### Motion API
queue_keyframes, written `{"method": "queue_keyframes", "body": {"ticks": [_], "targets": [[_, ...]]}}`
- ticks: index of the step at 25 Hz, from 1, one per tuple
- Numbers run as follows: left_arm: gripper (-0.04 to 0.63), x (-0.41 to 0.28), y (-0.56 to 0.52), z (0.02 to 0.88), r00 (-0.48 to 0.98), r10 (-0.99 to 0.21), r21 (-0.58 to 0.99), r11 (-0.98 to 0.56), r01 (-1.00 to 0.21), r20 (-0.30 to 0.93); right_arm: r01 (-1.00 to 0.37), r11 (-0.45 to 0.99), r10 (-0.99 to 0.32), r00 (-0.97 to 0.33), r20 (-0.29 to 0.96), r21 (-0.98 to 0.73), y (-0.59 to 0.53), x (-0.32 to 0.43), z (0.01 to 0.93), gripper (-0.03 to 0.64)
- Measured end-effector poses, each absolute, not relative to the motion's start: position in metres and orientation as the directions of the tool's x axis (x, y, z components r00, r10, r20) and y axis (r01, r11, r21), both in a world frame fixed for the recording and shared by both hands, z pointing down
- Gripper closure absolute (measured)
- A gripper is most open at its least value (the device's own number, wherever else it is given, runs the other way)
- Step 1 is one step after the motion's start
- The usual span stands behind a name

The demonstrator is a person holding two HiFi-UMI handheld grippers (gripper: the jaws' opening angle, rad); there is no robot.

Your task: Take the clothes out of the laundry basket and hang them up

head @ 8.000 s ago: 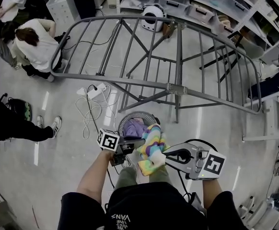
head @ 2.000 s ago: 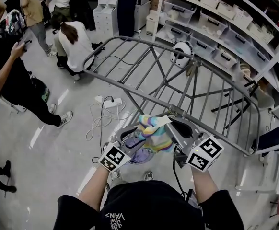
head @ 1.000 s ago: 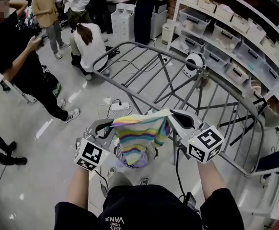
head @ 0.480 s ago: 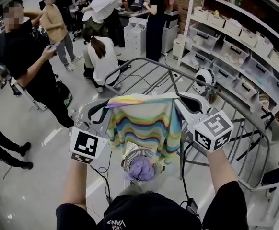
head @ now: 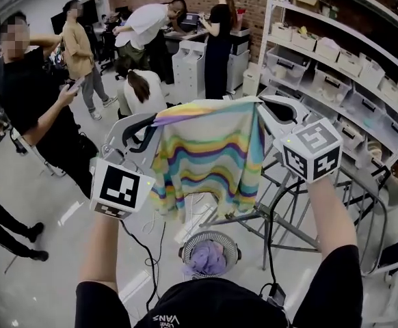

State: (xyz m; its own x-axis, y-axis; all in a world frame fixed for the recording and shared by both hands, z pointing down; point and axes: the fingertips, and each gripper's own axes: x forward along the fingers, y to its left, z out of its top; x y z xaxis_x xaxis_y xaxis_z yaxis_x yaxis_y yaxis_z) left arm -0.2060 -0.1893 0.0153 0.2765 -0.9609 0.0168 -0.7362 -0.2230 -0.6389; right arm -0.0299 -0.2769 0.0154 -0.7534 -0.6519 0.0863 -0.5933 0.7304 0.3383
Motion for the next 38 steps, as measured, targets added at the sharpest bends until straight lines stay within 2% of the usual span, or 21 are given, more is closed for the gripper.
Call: {"method": "queue_keyframes", "body": {"ticks": [9, 23, 30, 38], "targets": [[0.572, -0.227, -0.235, -0.019, 0.314, -0.945, -0.742, -0.149, -0.654, -0.087, -0.639, 0.640, -0.722, -0.691, 0.048, 0.426, -0.342, -0.061, -0.023, 0.592], [0.572, -0.231, -0.234, 0.002, 0.118, -0.973, -0.775, 0.081, -0.626, -0.197, -0.562, 0.575, -0.698, -0.716, -0.003, 0.594, -0.377, -0.098, -0.020, 0.591], [0.572, -0.182, -0.301, 0.000, 0.045, -0.991, -0.770, 0.071, -0.634, -0.129, -0.535, 0.611, -0.679, -0.733, 0.039, 0.583, -0.458, -0.065, -0.027, 0.591], [0.572, -0.142, -0.333, 0.037, 0.024, -0.999, -0.776, 0.009, -0.630, -0.032, -0.528, 0.656, -0.680, -0.724, 0.118, 0.539, -0.497, -0.034, 0.014, 0.591]]}}
